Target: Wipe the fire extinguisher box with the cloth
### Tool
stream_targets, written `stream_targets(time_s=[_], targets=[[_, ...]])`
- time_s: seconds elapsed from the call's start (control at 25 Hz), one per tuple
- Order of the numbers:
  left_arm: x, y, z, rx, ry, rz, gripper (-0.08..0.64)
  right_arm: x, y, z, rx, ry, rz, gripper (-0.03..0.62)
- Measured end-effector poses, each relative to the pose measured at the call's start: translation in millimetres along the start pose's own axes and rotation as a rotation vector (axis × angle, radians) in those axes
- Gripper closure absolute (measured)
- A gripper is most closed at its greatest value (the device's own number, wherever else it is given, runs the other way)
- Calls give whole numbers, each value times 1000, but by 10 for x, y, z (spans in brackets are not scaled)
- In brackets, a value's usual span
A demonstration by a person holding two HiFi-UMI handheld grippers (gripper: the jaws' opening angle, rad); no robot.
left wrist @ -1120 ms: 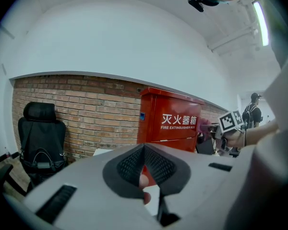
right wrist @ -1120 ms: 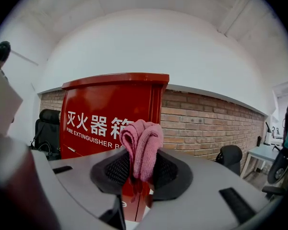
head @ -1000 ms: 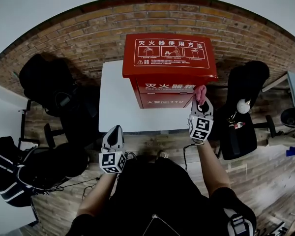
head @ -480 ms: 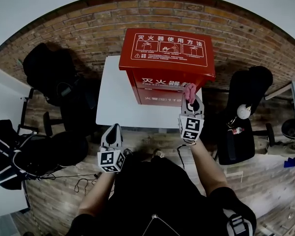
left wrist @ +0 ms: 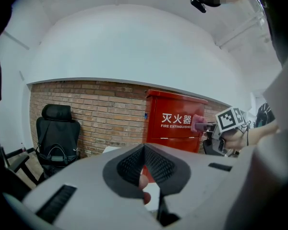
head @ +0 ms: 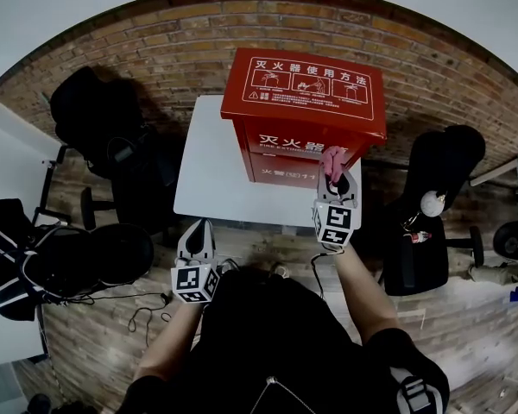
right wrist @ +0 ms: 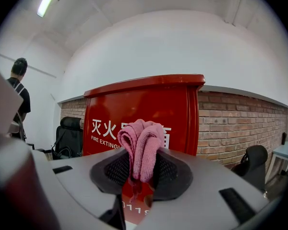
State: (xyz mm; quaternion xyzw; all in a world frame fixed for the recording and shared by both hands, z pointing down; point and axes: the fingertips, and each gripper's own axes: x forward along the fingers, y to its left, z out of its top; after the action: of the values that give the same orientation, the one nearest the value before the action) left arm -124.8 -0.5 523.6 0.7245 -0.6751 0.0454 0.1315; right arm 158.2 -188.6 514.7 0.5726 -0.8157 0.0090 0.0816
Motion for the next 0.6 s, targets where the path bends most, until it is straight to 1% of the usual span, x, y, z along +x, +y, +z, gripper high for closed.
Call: stream_targets(time_s=[0.36,0.48,0.6], targets=[[17,209,60,3,-10,0,541,55,103,27,31,-1,2,482],[41,237,66,5,-4,-22,541,46,145,18,41,2,0,482],[86,306,162,13,-11,-44,541,65,228,46,32,1,9,482]])
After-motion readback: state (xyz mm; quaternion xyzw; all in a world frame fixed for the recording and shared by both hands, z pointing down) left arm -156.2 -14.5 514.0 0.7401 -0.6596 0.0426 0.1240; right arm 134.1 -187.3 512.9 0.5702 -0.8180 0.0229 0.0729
